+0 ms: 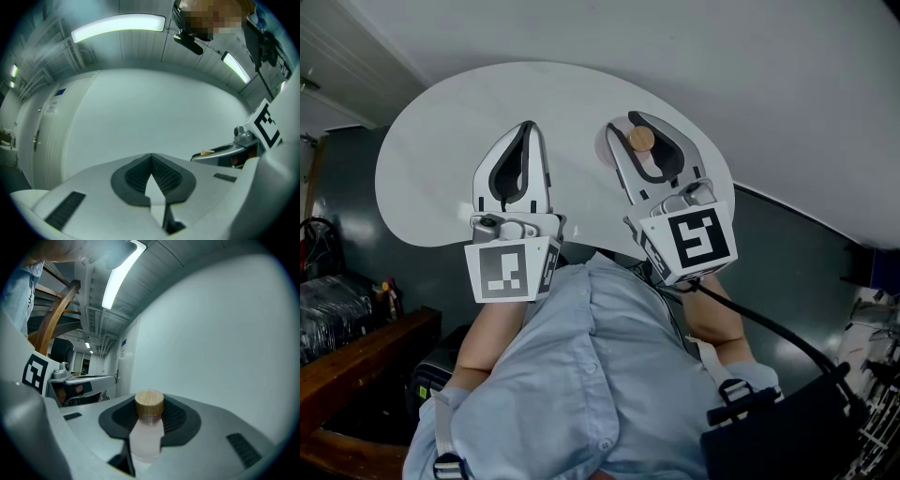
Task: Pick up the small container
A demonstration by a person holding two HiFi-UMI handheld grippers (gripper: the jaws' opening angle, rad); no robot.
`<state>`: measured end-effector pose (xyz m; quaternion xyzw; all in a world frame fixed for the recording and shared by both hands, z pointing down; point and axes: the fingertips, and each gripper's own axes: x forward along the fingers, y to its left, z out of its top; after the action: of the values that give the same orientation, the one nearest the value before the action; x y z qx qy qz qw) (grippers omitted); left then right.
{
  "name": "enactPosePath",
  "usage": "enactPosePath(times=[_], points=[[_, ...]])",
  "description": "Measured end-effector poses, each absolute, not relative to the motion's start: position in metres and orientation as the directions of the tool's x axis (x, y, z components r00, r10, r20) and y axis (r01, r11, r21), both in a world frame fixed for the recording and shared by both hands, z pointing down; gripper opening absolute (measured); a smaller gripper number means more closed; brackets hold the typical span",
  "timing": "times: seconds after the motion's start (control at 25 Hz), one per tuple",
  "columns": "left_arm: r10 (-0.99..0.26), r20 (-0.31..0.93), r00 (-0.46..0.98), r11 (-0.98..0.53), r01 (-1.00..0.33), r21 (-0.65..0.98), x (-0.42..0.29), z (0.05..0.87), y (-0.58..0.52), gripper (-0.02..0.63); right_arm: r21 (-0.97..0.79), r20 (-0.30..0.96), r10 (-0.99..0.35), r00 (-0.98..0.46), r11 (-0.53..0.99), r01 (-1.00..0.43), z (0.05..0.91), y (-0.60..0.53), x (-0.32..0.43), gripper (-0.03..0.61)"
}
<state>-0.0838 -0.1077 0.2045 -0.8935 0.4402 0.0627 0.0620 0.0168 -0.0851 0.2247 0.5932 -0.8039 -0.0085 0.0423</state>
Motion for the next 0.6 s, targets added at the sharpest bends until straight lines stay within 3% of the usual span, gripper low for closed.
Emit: enactPosePath(times=[0.6], points=[[-0.78,-0.169,0.603,-0.602,-0.796,-0.062,-0.0861,0.203,-0.1055,-0.002,0.053,0.038,-0.95,-0.31,0.312,-0.949,0.2203,-0.0829,0.0135,0.112]])
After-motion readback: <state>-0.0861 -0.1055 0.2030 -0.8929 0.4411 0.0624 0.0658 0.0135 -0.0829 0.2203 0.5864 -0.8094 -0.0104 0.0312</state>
